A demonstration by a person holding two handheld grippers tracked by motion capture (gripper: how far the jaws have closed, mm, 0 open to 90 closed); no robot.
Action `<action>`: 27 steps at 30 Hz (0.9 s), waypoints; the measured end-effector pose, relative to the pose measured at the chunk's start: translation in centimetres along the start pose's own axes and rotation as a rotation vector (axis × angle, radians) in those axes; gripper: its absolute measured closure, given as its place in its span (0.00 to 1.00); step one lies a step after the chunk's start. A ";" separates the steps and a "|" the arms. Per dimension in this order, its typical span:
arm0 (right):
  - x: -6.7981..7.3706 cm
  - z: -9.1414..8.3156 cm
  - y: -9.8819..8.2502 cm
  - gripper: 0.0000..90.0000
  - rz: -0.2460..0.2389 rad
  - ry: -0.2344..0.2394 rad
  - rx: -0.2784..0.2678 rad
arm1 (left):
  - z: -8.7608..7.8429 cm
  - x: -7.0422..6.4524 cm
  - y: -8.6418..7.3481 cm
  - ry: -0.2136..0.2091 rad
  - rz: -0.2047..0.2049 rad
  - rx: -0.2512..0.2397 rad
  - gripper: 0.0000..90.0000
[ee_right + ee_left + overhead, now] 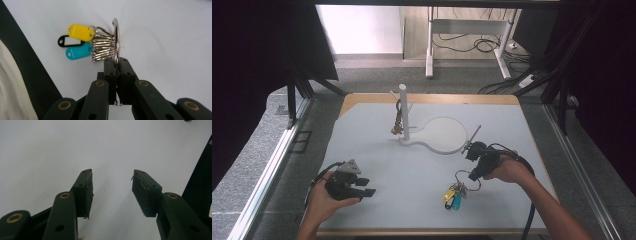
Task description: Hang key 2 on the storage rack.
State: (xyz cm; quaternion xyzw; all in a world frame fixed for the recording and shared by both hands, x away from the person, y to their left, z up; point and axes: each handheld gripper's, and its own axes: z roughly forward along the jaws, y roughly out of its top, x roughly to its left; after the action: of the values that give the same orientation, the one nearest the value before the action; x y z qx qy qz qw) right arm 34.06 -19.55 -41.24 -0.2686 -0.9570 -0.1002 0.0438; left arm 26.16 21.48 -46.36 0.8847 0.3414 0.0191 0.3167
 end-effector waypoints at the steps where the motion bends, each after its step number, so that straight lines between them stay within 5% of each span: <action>1: -0.1 0.0 0.0 0.97 0.003 0.010 -0.002 | 0.0 0.0 0.0 0.001 0.000 -0.001 0.57; 11: -0.8 -1.0 0.4 0.97 0.061 0.050 -0.032 | 0.0 0.0 0.0 0.000 0.000 0.001 0.58; 27: -1.3 -4.0 2.2 0.97 0.082 0.028 -0.053 | 0.0 0.0 0.0 -0.001 0.002 0.000 0.58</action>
State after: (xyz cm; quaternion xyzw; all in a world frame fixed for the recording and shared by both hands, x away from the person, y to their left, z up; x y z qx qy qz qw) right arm 36.49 -19.21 -37.13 -0.3072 -0.9415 -0.1277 0.0543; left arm 26.14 21.48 -46.36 0.8852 0.3403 0.0190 0.3167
